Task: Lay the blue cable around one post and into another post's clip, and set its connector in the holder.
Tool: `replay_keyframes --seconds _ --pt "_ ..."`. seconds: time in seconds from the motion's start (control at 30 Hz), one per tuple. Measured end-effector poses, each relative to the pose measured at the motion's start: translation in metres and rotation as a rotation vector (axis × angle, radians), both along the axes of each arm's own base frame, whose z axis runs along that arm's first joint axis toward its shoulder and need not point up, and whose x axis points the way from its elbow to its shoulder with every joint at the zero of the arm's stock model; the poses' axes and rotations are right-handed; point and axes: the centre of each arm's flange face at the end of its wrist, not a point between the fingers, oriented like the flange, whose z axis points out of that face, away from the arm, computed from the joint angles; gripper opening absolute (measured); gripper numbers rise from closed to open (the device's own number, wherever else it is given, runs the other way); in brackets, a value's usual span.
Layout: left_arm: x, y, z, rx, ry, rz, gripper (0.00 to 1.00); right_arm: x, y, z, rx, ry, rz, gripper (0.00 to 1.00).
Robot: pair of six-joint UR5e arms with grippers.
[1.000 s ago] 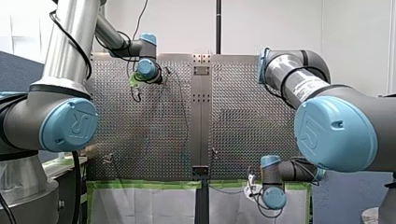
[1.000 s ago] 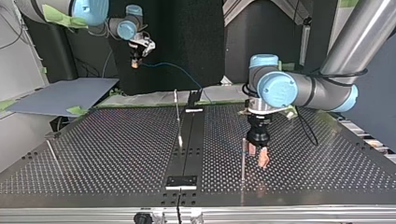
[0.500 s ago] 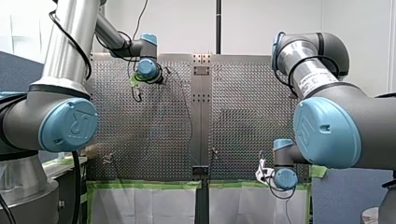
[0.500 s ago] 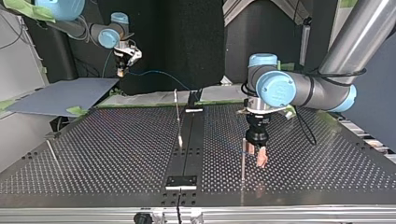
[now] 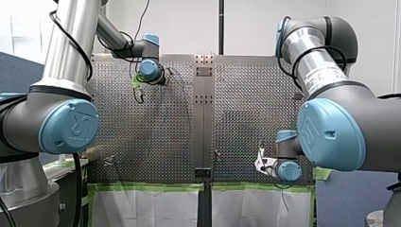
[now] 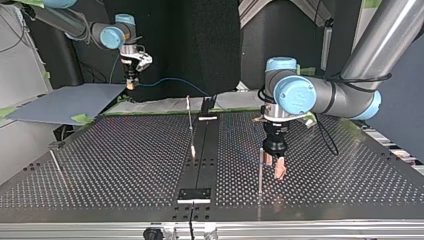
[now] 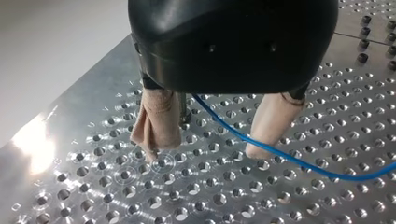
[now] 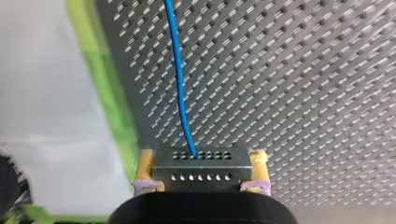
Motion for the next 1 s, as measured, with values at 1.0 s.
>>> replay_keyframes --seconds 1.0 --pt "-0.005 -0.003 -0.003 -0.181 0.048 -0.023 1.00 0.018 -0.032 0.134 -0.274 -0.069 0.093 0.00"
